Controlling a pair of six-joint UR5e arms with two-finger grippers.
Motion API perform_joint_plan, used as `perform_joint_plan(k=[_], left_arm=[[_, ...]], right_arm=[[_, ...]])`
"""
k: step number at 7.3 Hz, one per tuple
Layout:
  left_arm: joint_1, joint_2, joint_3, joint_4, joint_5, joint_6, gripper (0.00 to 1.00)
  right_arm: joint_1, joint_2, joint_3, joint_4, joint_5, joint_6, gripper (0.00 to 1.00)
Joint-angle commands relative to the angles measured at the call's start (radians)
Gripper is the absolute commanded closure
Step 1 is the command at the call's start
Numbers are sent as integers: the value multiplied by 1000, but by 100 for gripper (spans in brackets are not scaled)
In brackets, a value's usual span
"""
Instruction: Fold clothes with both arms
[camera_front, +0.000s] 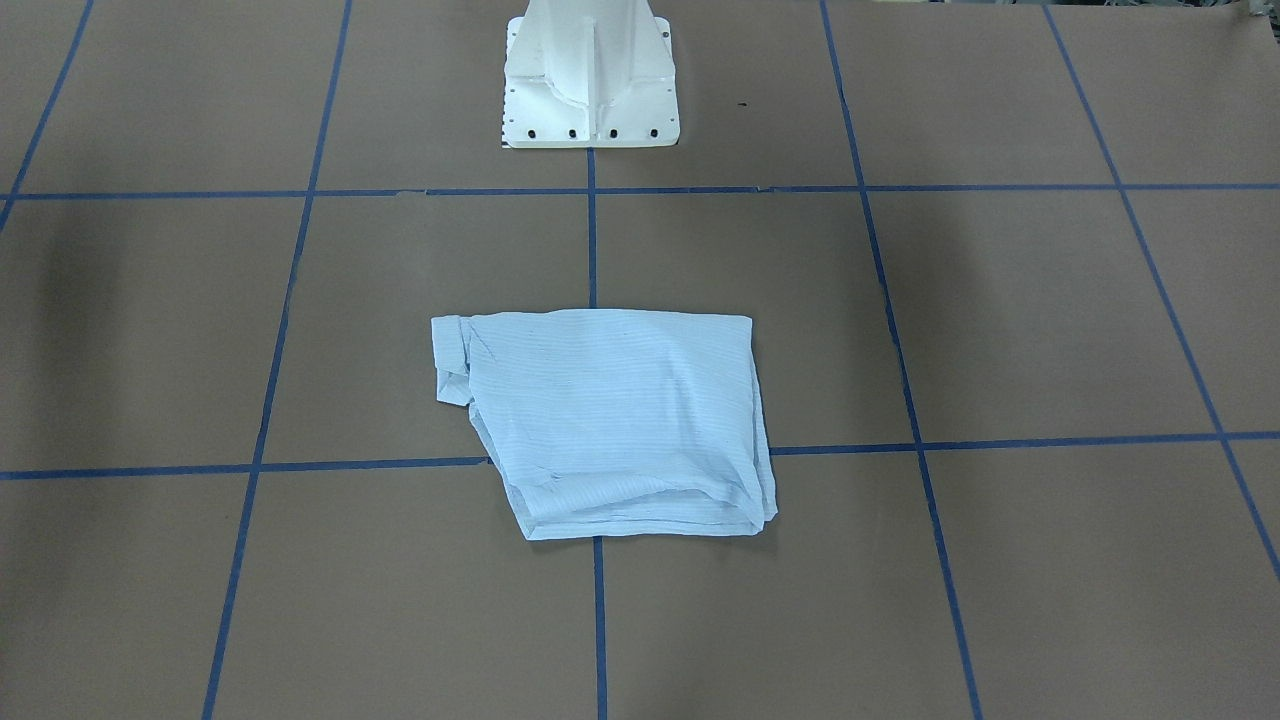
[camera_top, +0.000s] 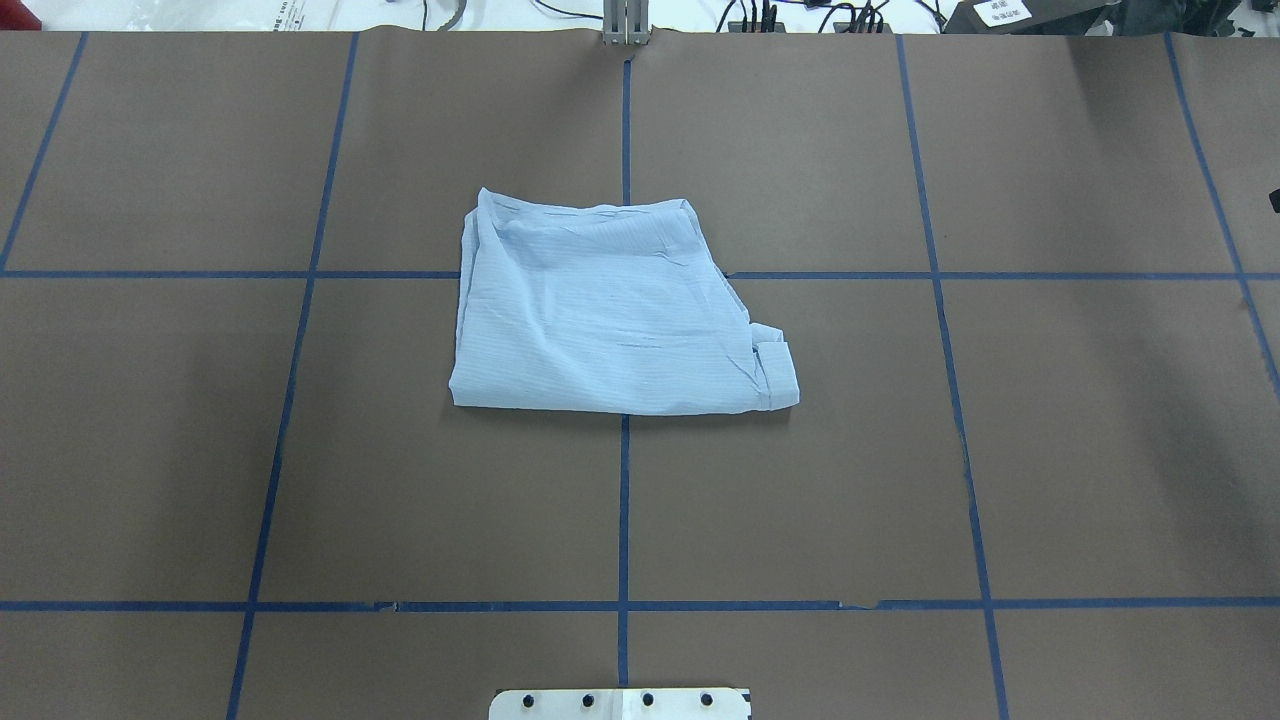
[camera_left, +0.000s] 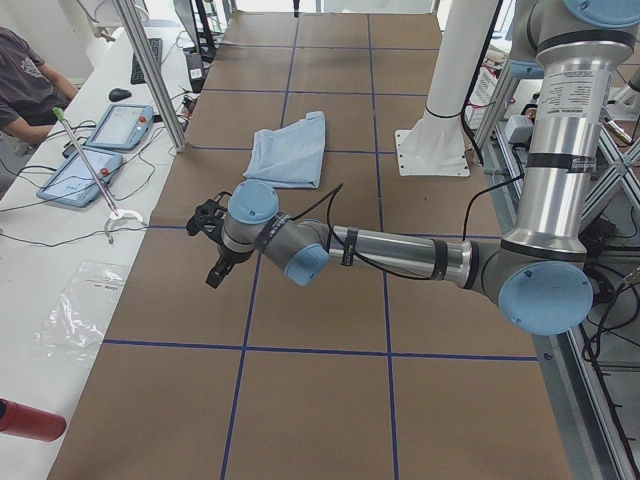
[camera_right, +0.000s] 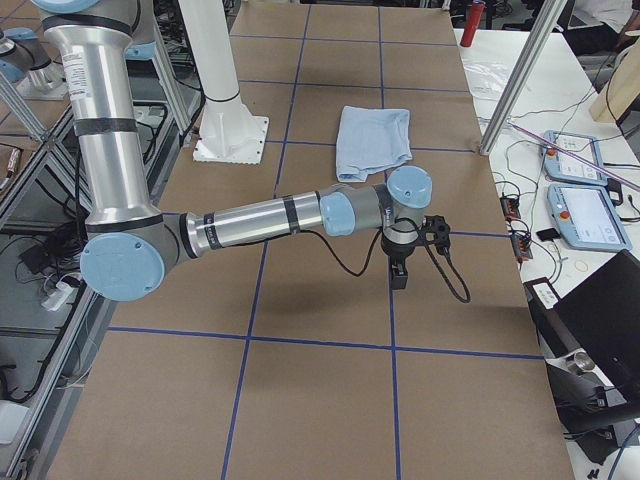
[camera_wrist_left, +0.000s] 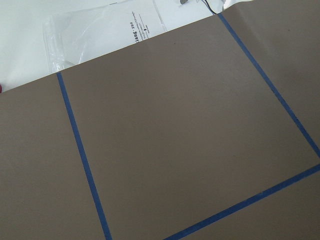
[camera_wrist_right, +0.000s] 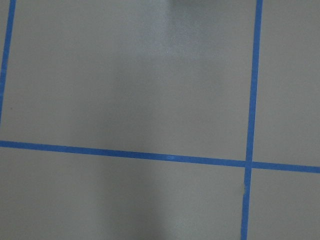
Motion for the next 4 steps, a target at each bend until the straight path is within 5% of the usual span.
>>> perform_joint_plan(k=[1, 4], left_arm=[[0, 0, -2, 0, 0, 0, 0], [0, 0, -2, -2, -2, 0, 0]], right_arm=[[0, -3, 5, -2, 38, 1, 0], [0, -8, 5, 0, 41, 1, 0]])
